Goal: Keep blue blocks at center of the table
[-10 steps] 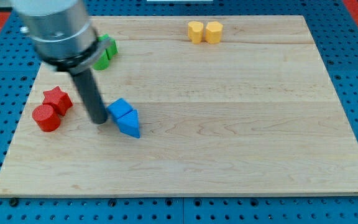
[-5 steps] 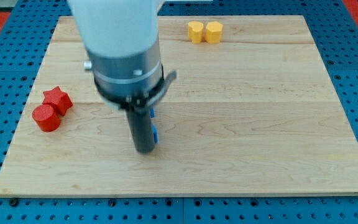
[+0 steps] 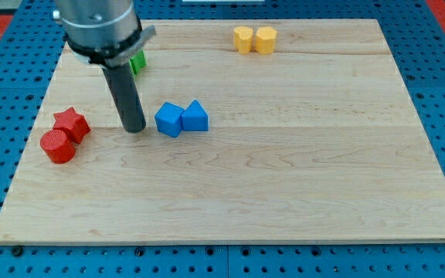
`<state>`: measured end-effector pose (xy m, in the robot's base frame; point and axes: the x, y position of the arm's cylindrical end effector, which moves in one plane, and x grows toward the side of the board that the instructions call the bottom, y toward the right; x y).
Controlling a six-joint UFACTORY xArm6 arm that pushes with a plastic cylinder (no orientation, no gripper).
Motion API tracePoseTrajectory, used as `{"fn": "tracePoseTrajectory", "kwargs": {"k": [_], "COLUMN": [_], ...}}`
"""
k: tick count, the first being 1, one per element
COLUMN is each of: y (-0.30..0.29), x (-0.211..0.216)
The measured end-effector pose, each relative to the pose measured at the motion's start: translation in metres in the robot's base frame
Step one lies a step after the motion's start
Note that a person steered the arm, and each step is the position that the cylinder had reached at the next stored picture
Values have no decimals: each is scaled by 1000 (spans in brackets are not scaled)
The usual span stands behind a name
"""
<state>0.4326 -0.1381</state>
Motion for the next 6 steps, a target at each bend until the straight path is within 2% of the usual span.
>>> {"fn": "tracePoseTrajectory", "kwargs": {"k": [1,2,3,4,5,6], "y": [49,67,-3,16,101,164], "x": [-10,-3,3,23,13,15]}}
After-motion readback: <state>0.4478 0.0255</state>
